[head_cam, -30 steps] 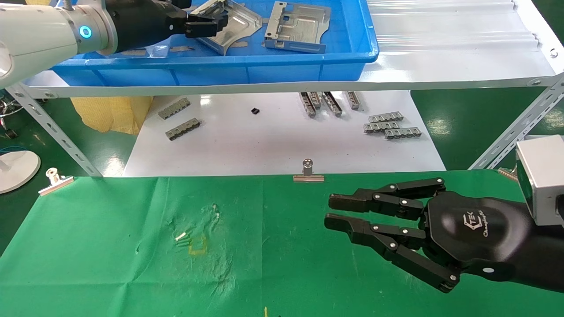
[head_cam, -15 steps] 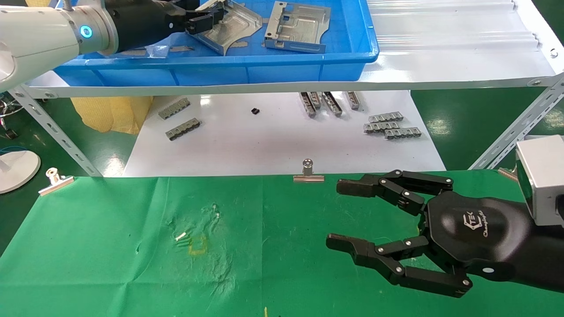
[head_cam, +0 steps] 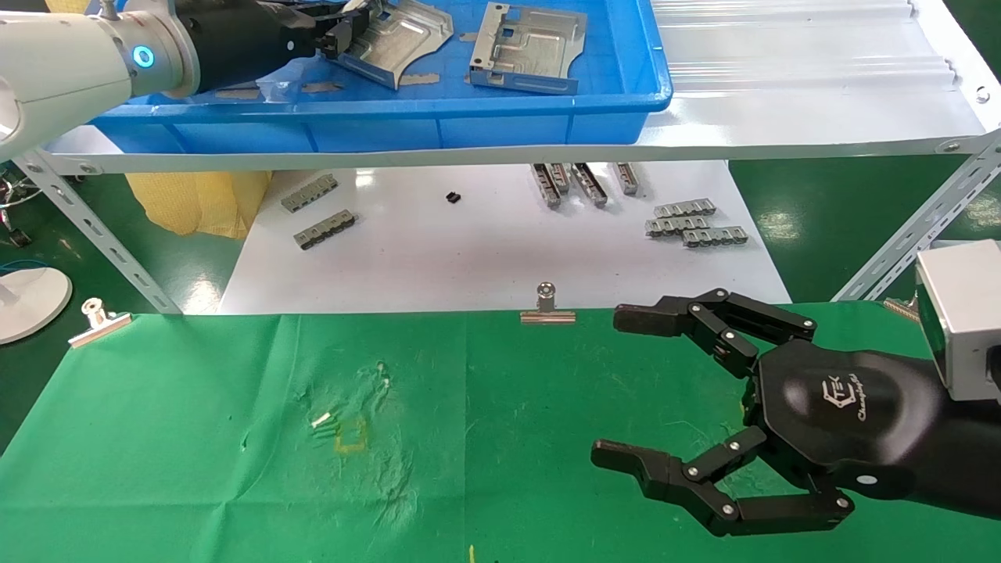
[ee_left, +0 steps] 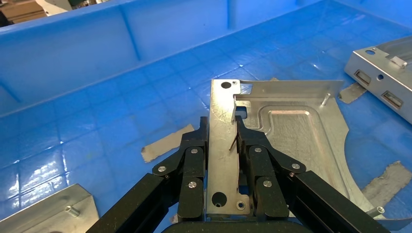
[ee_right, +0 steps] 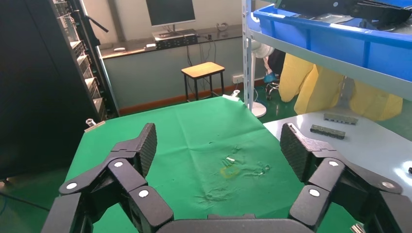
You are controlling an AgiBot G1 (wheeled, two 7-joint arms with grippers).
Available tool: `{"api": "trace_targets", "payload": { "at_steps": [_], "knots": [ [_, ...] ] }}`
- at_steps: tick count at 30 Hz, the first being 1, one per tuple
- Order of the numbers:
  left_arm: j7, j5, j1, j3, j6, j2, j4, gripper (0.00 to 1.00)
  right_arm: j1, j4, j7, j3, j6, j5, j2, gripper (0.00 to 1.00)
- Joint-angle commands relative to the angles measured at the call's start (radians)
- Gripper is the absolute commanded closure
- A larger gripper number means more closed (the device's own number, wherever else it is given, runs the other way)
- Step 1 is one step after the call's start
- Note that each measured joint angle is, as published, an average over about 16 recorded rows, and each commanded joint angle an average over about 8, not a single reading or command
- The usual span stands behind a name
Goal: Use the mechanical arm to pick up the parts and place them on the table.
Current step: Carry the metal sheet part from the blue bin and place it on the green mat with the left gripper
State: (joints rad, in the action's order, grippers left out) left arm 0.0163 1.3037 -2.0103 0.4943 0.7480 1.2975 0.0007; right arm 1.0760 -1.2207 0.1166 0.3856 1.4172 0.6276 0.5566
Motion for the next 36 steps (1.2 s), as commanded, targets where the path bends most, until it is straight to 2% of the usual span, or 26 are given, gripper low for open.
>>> {"api": "trace_targets", "payload": {
  "at_steps": [1,8,15,27,36],
  "knots": [
    [-0.001,0.001,0.001,0.001,-0.004,0.000,-0.001,1.00,0.000,0.000,0.000,0.000,0.000,0.000,0.000,0.00],
    [0.020,-0.026,-0.003,-0.018,0.039,-0.020,-0.025,1.00,0.000,0.000,0.000,0.000,0.000,0.000,0.000,0.00],
    [0.060,-0.059,-0.015,-0.040,0.147,-0.051,-0.051,1.00,0.000,0.000,0.000,0.000,0.000,0.000,0.000,0.00],
    [0.156,-0.103,-0.015,-0.064,0.524,-0.156,-0.092,1.00,0.000,0.000,0.000,0.000,0.000,0.000,0.000,0.00],
    [0.221,-0.092,-0.023,-0.050,0.777,-0.247,-0.103,1.00,0.000,0.000,0.000,0.000,0.000,0.000,0.000,0.00]
  ]
}}
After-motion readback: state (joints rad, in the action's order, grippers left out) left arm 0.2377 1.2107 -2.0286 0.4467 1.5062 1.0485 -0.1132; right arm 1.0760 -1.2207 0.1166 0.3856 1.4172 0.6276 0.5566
